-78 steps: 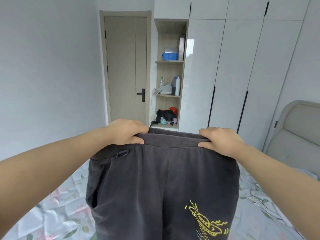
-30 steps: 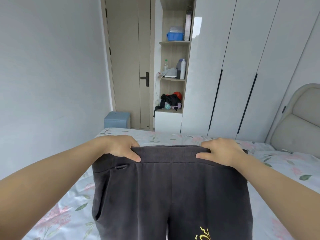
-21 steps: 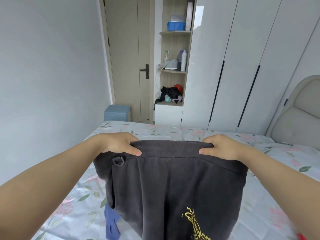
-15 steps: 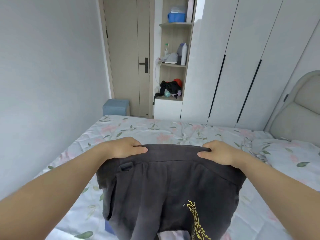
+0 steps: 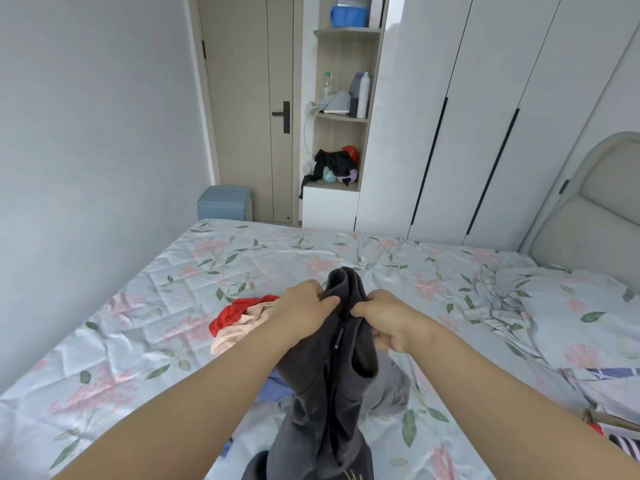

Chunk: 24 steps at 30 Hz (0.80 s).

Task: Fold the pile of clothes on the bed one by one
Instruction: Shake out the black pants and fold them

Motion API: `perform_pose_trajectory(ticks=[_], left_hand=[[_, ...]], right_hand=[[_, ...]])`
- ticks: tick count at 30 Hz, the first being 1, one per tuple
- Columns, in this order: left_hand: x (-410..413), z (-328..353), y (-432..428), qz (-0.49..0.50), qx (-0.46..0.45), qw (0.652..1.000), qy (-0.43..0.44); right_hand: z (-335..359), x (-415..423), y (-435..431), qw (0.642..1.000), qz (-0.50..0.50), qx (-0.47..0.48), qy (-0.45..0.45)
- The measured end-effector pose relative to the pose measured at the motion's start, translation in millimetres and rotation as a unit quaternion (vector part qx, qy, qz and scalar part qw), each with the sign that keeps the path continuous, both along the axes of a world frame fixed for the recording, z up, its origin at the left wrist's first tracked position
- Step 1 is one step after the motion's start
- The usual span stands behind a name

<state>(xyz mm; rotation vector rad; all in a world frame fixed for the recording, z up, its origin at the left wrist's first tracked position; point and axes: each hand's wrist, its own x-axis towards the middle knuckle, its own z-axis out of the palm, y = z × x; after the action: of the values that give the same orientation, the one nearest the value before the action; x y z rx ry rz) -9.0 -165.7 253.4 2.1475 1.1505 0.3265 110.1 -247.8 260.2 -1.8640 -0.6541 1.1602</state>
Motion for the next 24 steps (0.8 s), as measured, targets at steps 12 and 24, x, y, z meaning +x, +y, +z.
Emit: perform_pose_trajectory(ticks=[12,24], left_hand=[[-13.9,-5.6,-24.2,-0.105,-0.271,0.945,-0.151],[-36.9,12.0,14.6,-0.152,-0.231,0.95,-0.146]], right_hand=[[-13.8,-11.4,-4.5,0.951,-0.182,0.083,0.237],[-11.7,6.2,-20.5,0.878,0.167,0.067,-0.443]])
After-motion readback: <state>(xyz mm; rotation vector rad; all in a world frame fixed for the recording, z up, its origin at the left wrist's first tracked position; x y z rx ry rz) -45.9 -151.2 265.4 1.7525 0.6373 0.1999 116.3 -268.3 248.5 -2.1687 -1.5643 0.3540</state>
